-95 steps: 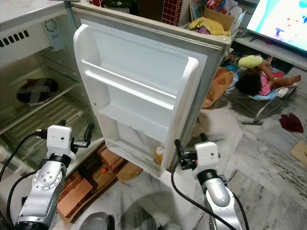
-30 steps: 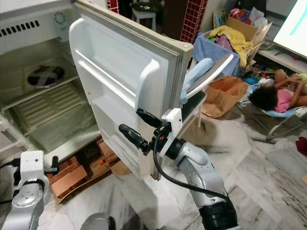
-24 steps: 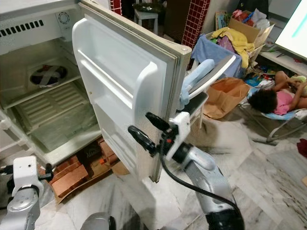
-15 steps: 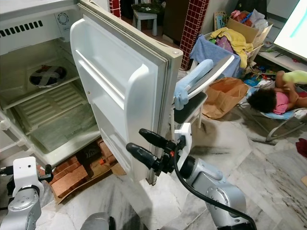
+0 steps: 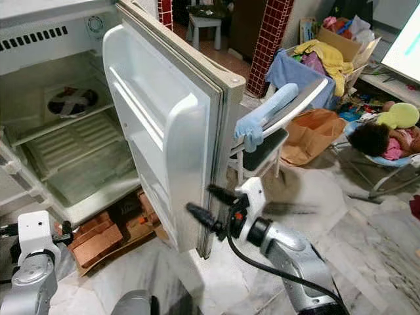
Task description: Restocking fridge
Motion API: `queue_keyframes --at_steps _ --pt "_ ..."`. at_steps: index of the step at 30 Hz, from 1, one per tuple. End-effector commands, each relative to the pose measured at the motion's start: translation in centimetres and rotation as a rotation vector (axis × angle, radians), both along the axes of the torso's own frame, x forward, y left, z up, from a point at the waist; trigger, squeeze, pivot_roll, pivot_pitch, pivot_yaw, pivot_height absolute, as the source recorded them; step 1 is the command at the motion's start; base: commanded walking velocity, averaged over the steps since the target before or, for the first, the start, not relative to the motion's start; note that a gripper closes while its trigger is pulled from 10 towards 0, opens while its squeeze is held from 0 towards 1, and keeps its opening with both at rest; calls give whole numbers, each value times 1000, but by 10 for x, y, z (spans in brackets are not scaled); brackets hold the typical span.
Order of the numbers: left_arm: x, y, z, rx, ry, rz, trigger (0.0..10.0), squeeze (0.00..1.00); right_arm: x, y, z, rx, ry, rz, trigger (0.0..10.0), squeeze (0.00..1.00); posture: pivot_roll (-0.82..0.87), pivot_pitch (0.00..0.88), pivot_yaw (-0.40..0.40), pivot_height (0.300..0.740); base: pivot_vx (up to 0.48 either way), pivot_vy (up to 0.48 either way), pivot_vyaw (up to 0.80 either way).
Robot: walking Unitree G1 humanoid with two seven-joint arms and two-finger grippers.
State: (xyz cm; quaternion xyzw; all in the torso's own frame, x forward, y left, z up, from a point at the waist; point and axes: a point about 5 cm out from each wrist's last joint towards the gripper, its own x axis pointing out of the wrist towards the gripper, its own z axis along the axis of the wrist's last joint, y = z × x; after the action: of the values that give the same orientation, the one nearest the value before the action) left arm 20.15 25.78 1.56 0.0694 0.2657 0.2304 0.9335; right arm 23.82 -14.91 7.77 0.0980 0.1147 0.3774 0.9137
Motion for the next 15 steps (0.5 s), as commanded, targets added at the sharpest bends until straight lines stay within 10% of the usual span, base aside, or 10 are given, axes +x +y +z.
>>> queue_keyframes --at_steps 1,15 --pt "5 -3 4 -5 -34 -16 10000 0 -3 -16 -3 -36 -2 -56 10000 0 76 0 -40 740 0 0 0" --pt "7 -9 5 -21 -46 -54 10000 0 -17 -28 -22 -76 17 -87 10000 0 66 11 -38 740 -238 181 0"
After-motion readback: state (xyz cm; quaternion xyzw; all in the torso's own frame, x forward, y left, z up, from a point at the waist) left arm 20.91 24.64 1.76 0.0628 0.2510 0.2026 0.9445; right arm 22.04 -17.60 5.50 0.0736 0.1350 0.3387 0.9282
